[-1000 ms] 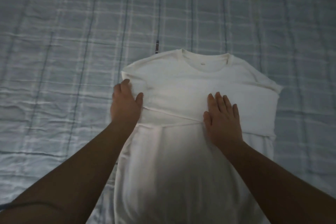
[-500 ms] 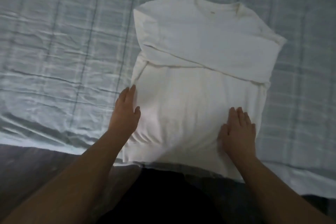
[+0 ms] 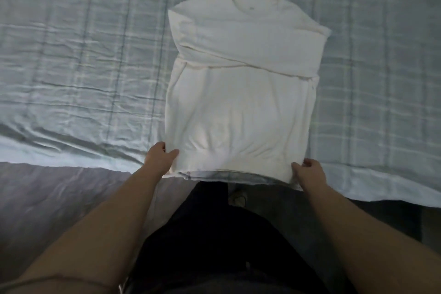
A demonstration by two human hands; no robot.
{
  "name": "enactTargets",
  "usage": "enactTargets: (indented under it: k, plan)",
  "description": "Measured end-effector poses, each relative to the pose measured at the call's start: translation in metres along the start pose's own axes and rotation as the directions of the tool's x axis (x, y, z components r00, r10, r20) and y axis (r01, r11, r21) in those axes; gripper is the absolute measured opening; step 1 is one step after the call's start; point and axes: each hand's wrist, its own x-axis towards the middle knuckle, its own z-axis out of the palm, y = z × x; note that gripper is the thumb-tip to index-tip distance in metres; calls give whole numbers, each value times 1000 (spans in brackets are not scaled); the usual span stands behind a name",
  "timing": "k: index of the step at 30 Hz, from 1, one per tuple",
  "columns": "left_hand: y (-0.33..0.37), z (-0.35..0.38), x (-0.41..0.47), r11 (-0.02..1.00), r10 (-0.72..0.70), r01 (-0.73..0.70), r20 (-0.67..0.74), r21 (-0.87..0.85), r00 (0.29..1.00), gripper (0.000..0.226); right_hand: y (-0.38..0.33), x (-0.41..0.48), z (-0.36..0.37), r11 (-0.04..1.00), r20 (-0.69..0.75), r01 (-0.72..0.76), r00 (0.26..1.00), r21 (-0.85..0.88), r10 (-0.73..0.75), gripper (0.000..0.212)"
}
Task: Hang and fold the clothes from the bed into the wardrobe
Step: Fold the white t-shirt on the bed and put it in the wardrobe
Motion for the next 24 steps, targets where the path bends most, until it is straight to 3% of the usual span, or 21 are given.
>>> enactTargets:
  k: [2, 4, 8, 12, 15, 20, 24]
  plan:
    - [-7, -4, 2, 976, -106, 120, 83, -181, 991, 33, -1, 1, -3, 1000, 54, -15, 998, -16, 15, 27]
    - [-15, -7, 0, 902, -189, 239, 170, -359, 967, 33, -6, -2, -4, 999, 106, -34, 994, 7, 33, 26]
    - [-18, -11, -18, 807, -168, 256, 207, -532, 964, 34, 16, 35, 0, 987, 115, -99, 990, 123, 85, 52]
    - [-14, -15, -37, 808, -113, 182, 155, -560, 981, 30, 9, -1, -16, 986, 18, -15, 1000, 167, 12, 54]
    - [-13, -18, -49, 844, -84, 125, 101, -521, 991, 20, 8, -26, -33, 974, 34, 35, 998, 224, -43, 42]
    - [-20, -26, -59, 851, -93, 138, 113, -507, 989, 24, 26, -33, -56, 866, 237, -162, 970, 474, 52, 32]
    - [-27, -31, -74, 811, -121, 207, 189, -547, 974, 28, 36, -33, -69, 801, 326, -284, 938, 527, 118, 28]
